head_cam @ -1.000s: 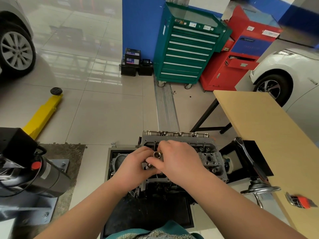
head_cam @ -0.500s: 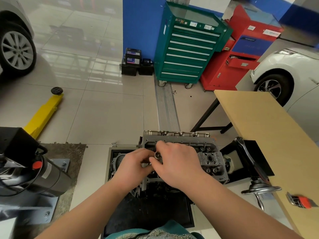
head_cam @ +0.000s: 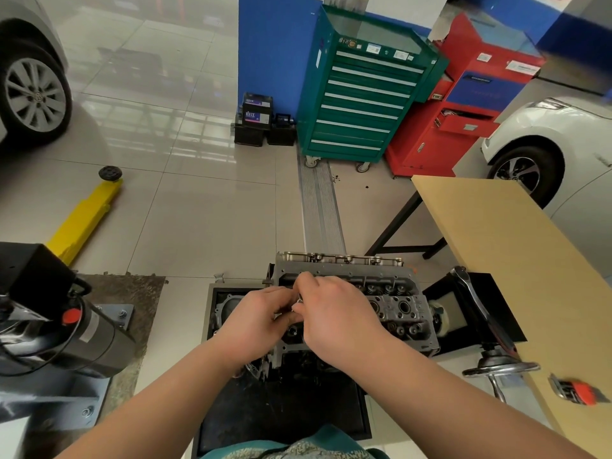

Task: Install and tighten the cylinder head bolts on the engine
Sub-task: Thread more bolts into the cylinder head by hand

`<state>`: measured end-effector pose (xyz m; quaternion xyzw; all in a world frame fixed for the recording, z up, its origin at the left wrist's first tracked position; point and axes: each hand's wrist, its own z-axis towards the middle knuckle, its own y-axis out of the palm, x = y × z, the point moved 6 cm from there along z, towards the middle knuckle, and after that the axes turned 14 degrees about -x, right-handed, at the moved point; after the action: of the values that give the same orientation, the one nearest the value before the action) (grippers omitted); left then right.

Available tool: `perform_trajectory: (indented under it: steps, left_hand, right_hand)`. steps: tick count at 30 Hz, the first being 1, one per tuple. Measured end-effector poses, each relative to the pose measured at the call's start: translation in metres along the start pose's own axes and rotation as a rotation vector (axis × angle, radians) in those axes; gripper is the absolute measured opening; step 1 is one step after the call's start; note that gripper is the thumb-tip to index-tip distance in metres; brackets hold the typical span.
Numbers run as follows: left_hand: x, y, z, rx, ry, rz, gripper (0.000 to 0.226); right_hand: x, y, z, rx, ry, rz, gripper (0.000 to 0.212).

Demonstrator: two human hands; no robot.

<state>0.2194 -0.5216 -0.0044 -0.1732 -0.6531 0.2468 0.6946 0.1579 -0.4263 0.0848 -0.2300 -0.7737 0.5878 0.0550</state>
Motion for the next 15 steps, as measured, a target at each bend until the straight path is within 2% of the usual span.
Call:
perform_trajectory:
  steps: [2,5,8,15]
  left_hand:
    - [-0.004,0.005,-0.001,-0.027,-0.008,-0.045,0.005]
    - [-0.01,0.009,-0.006,-0.008,-0.036,-0.085,0.019]
    - [-0.012,0.015,-0.008,-0.001,-0.065,-0.089,0.006]
    - [-0.012,0.015,-0.007,-0.017,-0.114,-0.197,0.016]
  right_hand:
    - [0.0,0.0,-0.002,0.027,-0.002,0.005,0.018]
    - [-0.001,0.0,-0.004,0.047,-0.004,0.014,0.019]
    - [-0.003,0.002,-0.003,0.06,-0.006,0.016,0.019]
    - [0.003,0.001,0.0,0.072,-0.026,0.046,0.026]
